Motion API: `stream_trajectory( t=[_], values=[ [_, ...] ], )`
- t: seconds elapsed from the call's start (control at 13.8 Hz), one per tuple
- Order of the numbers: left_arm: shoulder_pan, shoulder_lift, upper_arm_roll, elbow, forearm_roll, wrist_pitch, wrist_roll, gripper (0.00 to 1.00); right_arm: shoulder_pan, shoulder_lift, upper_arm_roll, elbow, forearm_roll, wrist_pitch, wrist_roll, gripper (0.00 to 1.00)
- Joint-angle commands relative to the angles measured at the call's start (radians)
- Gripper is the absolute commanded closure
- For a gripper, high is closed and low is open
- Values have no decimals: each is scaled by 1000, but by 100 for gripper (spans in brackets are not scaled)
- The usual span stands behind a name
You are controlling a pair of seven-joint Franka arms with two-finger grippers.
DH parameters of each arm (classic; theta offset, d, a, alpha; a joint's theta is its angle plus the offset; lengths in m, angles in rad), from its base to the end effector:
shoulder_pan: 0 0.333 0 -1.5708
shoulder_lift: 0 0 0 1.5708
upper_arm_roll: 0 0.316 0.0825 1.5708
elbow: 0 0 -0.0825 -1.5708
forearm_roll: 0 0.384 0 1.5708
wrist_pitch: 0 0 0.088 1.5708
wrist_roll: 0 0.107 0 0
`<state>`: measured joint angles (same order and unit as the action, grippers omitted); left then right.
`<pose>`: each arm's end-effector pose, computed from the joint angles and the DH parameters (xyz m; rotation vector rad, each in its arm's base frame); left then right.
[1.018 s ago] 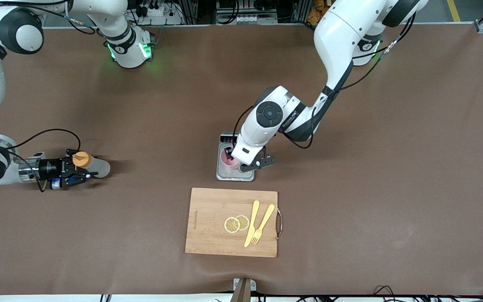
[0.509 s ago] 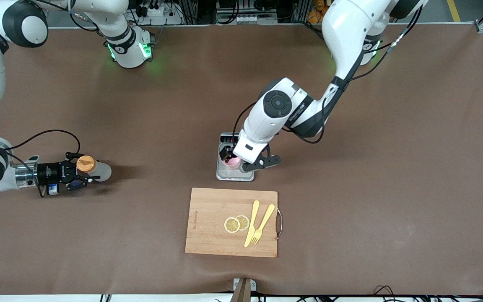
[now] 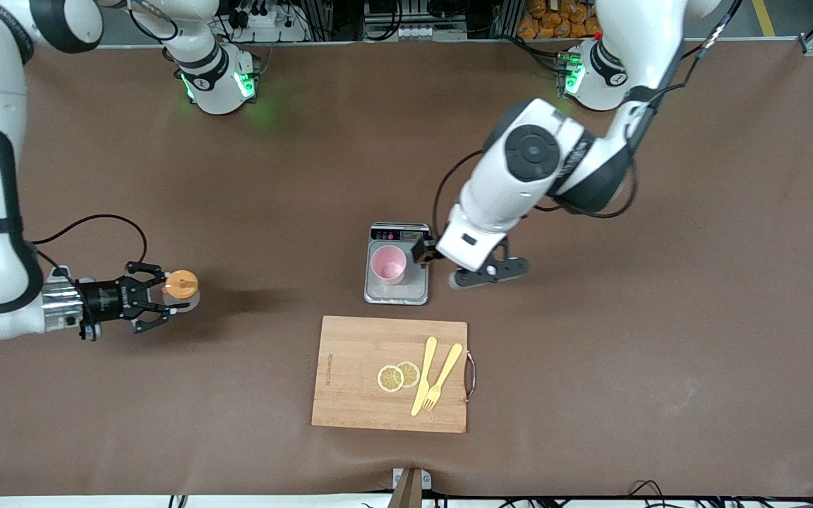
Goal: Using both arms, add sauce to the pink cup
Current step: 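Withdraw the left gripper while the right gripper brings the bottle over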
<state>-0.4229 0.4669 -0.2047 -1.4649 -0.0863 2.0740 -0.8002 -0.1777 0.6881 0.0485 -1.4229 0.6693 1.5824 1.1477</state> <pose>0.5827 -0.3983 0.4323 2.8952 0.3446 0.0053 0.6728 -0.0270 0.2832 -1.9152 1.7419 1.0697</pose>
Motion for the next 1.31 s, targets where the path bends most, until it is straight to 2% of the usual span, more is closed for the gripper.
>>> stream_trajectory(
  t=[0.0, 0.15, 0.44, 0.73, 0.87, 1.16, 1.24],
  values=[
    [90, -112, -4, -106, 13, -38, 112, 0, 44, -39, -7, 11, -20, 1, 110, 48],
    [154, -174, -4, -140, 14, -83, 214, 0, 87, -39, -7, 38, -22, 2, 193, 48],
    [254, -254, -10, -141, 17, -205, 386, 0, 197, -39, -9, 62, -82, 54, 357, 48],
    [360, -336, -1, -161, 20, -314, 623, 0, 329, -38, -7, 88, -224, 102, 536, 49],
    [346, -378, 53, -163, 72, -365, 708, 0, 363, -36, -10, 90, -238, 113, 589, 49],
    [343, -447, 64, -157, 117, -454, 774, 0, 435, -32, -7, 114, -377, 110, 716, 54],
    [342, -459, 64, -152, 153, -481, 794, 0, 454, -30, -7, 114, -387, 110, 743, 54]
  ],
)
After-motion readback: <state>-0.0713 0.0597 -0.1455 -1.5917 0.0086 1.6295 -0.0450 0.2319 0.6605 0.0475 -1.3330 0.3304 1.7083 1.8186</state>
